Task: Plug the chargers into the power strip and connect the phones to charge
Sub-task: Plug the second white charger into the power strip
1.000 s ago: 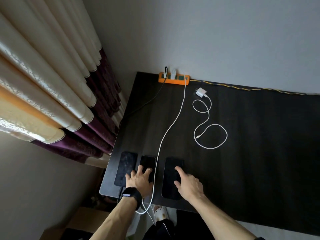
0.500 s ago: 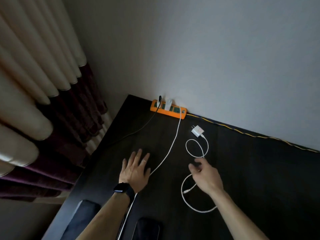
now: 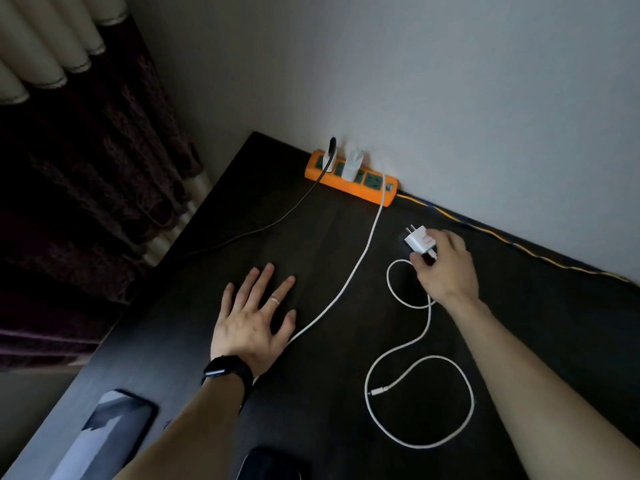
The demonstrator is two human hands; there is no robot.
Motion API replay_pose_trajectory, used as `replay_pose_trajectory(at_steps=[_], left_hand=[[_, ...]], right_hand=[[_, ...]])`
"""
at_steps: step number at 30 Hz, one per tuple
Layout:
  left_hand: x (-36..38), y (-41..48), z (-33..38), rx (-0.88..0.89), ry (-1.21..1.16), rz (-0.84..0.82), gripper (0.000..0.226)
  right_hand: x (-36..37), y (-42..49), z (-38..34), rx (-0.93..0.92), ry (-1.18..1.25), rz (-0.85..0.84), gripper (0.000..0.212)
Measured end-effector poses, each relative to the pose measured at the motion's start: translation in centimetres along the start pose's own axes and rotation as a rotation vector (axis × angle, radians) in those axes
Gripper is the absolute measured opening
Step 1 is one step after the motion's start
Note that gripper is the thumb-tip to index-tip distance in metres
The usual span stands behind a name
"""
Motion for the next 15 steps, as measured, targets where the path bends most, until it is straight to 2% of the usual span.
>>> replay_pose_trajectory(at_steps=[3,6,12,15], left_hand=[[0.1,0.1,0.0,-0.005,0.004,-0.008,0.062],[0.1,0.2,-0.3,-0.014,0.006,-0.015,0.062],[0.3,0.3,-0.5,-0.017,-0.011,-0.043,0.062],[-0.1,0.5,-0.3,-0.017,-0.008,-0.043,0.063]], right_hand=[[0.5,0.9,-0.5,-0.024,-0.050,0.019,0.053],[0.9,2.0,-1.3,-0.044,-0.117,-0.010,0.043],[-1.2,4.5,-3.1,0.102,0.255,0.102,0.030],[-2.6,6.6,-4.9,0.062,0.282,0.100,0.035]])
Point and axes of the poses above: each hand's wrist, its own y-axis towards the middle knuckle, its own x-axis out of the palm, z = x × y, the point moved 8 cm from there along y, towards the middle knuckle, and after that the axes turned 11 degrees about -x, right-handed, at the moved point
